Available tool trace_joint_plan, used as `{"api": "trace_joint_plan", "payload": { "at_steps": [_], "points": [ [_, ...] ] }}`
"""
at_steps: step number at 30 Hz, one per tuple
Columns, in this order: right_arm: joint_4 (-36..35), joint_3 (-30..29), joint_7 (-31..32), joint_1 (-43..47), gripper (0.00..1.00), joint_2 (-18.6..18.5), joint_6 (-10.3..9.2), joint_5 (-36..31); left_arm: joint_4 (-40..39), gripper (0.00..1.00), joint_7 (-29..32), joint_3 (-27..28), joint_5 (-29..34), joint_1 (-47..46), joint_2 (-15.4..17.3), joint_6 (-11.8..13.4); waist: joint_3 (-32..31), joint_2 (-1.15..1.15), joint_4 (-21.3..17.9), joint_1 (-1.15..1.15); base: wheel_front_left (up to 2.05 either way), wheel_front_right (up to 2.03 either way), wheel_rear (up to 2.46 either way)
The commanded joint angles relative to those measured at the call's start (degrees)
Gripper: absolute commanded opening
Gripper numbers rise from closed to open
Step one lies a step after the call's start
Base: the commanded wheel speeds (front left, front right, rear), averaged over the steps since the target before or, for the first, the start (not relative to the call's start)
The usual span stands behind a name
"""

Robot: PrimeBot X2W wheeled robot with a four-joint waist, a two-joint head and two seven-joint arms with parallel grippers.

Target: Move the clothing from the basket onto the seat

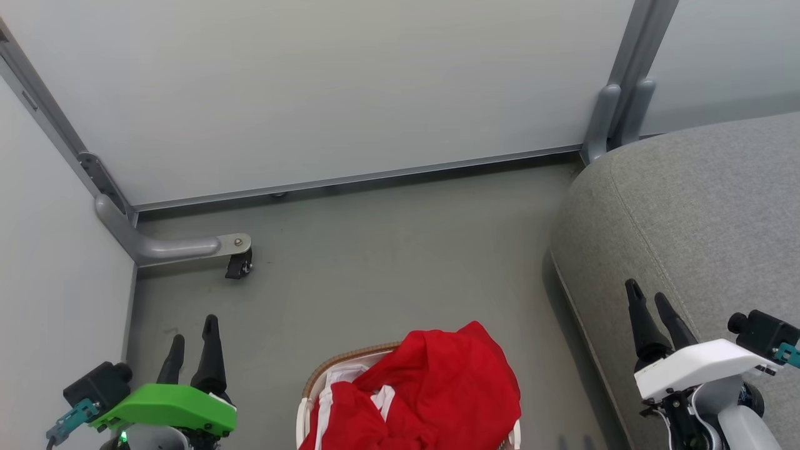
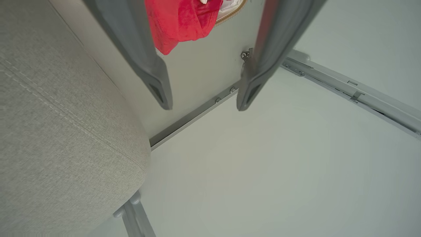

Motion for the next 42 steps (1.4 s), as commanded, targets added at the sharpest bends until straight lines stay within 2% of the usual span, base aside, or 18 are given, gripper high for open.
{"api": "trace_joint_plan", "payload": {
  "at_steps": [1, 24, 42],
  "points": [
    [-0.2, 0.2, -0.8, -1.7, 1.00, -0.7, 0.02, -2.2, -0.2, 1.00, -0.7, -0.2, 2.3, -1.5, 0.8, 0.4, 0.0, 0.00, 0.0, 0.00, 0.00, 0.00, 0.00],
    [1.1, 1.8, -4.6, -1.5, 1.00, -0.9, 0.02, -18.7, 0.3, 1.00, -4.5, -2.4, 17.8, -1.1, 1.4, 1.2, 0.3, 0.00, 0.0, 0.00, 0.00, 0.00, 0.00],
    [2.3, 2.5, -7.0, -1.2, 1.00, -0.7, 0.02, -28.7, 0.4, 1.00, -6.9, -1.7, 26.7, 0.5, 0.0, 1.0, 0.5, 0.00, -0.5, 0.00, 0.00, 0.00, 0.00]
  ]
}}
